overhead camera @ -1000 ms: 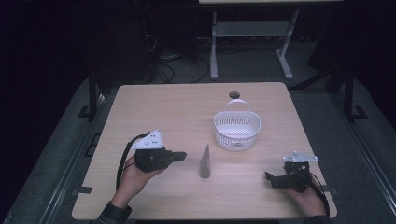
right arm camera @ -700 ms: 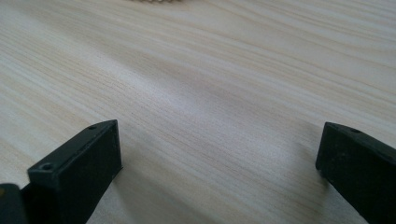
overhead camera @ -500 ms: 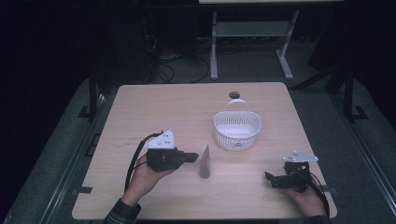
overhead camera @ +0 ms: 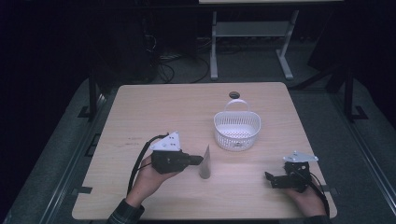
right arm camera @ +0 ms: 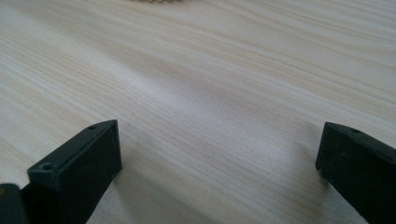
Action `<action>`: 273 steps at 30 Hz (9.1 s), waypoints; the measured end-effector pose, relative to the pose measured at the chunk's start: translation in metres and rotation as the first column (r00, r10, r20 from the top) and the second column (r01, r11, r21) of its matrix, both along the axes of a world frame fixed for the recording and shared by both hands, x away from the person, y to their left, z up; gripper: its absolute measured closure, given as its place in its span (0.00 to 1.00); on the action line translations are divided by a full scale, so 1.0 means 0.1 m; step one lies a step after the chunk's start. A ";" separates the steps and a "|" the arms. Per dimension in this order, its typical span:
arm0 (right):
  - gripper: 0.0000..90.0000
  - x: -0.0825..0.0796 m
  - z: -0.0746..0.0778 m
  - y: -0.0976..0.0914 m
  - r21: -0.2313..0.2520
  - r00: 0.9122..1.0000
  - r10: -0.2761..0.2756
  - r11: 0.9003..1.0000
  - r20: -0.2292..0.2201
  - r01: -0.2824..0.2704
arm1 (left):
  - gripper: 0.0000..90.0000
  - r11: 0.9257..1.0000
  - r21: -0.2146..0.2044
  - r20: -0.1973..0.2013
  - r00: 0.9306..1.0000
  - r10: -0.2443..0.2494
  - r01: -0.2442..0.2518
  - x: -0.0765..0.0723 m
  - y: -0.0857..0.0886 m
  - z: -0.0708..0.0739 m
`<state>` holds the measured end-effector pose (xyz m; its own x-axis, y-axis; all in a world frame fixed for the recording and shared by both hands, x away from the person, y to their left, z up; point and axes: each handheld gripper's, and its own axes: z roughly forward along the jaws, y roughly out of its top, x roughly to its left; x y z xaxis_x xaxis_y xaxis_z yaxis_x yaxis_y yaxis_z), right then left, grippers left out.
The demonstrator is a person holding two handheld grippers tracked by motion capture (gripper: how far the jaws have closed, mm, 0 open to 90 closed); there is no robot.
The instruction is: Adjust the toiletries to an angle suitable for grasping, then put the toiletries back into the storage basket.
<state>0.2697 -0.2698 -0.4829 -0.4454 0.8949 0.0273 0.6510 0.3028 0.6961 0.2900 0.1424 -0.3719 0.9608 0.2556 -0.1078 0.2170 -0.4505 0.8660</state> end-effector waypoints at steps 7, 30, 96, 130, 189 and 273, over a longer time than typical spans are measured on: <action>0.00 0.00 0.00 0.00 0.000 1.000 -0.001 1.000 0.000 0.001 | 1.00 1.000 -0.011 -0.007 1.000 -0.016 0.016 -0.03 -0.03 0.00; 0.00 0.00 0.00 0.00 0.000 1.000 0.000 1.000 0.000 0.000 | 1.00 0.998 -0.009 -0.012 0.998 -0.057 0.057 -0.09 -0.22 -0.03; 0.00 0.00 0.00 0.00 0.000 1.000 0.000 1.000 0.000 0.000 | 0.16 0.980 0.095 0.052 0.984 0.172 -0.176 -0.08 -0.49 -0.01; 0.00 0.00 0.00 0.00 0.000 1.000 0.000 1.000 0.000 0.000 | 0.33 0.978 0.125 0.055 0.986 0.160 -0.165 -0.05 -0.54 -0.02; 0.00 0.00 0.00 0.00 0.000 1.000 0.000 1.000 0.001 0.000 | 0.33 0.988 0.073 0.070 0.988 0.134 -0.139 0.43 -0.46 0.53; 0.00 0.00 0.00 0.00 0.001 1.000 0.000 1.000 0.000 0.000 | 0.33 0.988 0.016 0.112 0.982 0.153 -0.156 1.15 -0.97 0.98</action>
